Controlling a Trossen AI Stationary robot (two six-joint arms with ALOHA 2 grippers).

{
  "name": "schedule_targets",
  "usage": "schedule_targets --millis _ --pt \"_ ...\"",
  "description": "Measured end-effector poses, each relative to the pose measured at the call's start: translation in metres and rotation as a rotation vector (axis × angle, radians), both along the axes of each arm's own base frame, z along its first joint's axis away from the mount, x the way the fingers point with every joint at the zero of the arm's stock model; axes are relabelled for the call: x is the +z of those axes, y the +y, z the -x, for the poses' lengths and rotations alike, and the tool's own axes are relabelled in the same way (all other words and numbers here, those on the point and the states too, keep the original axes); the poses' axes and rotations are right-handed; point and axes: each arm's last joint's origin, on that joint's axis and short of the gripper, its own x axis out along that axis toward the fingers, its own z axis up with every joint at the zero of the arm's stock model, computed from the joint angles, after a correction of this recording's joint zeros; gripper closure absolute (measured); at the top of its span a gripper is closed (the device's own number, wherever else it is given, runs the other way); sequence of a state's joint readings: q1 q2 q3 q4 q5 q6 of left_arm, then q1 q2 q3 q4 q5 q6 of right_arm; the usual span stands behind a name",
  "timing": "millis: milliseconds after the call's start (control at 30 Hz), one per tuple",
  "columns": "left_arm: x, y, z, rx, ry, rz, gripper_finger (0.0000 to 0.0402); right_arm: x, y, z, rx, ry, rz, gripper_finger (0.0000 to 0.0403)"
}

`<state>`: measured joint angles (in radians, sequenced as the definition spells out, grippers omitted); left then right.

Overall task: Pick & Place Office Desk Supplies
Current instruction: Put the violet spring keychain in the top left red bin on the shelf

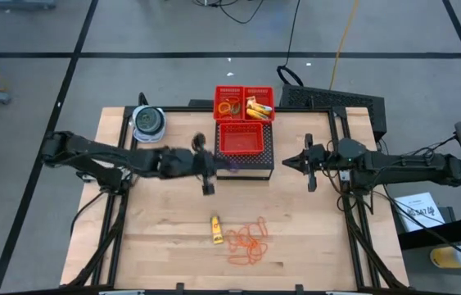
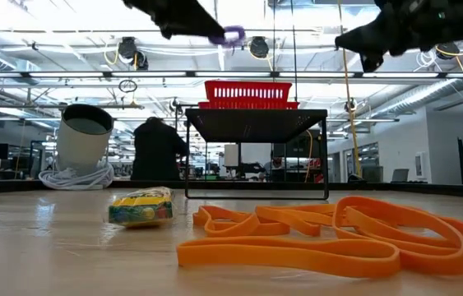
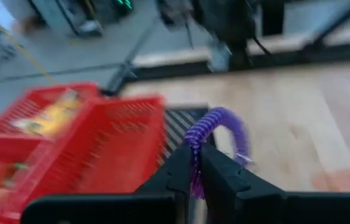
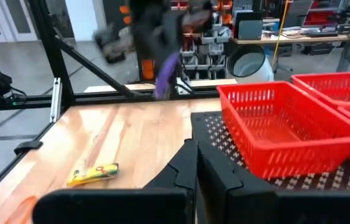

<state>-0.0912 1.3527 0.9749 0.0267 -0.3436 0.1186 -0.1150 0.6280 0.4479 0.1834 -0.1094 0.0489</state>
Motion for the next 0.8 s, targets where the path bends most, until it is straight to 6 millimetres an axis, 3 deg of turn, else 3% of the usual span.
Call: schedule_targets --millis 200,467,600,800 --pt "0.017 0.054 0.002 0.195 -0.144 -0.013 0.0369 -0.016 0.000 0.002 -0.002 -0.099 0.023 0.0399" --pt "0.006 0.129 0.005 0.380 -0.180 0.029 0.0367 -0.017 0.000 0.003 -0.003 -0.118 0.040 0.0399" --pt "-0.001 0.153 0.005 0.400 -0.205 0.047 0.0367 -0.017 0.000 0.003 -0.003 -0.116 0.040 0.0399" --pt "-0.007 0.170 0.007 0.446 -0.210 0.043 0.0366 -0.018 0.000 0.003 -0.003 -0.112 0.047 0.0399"
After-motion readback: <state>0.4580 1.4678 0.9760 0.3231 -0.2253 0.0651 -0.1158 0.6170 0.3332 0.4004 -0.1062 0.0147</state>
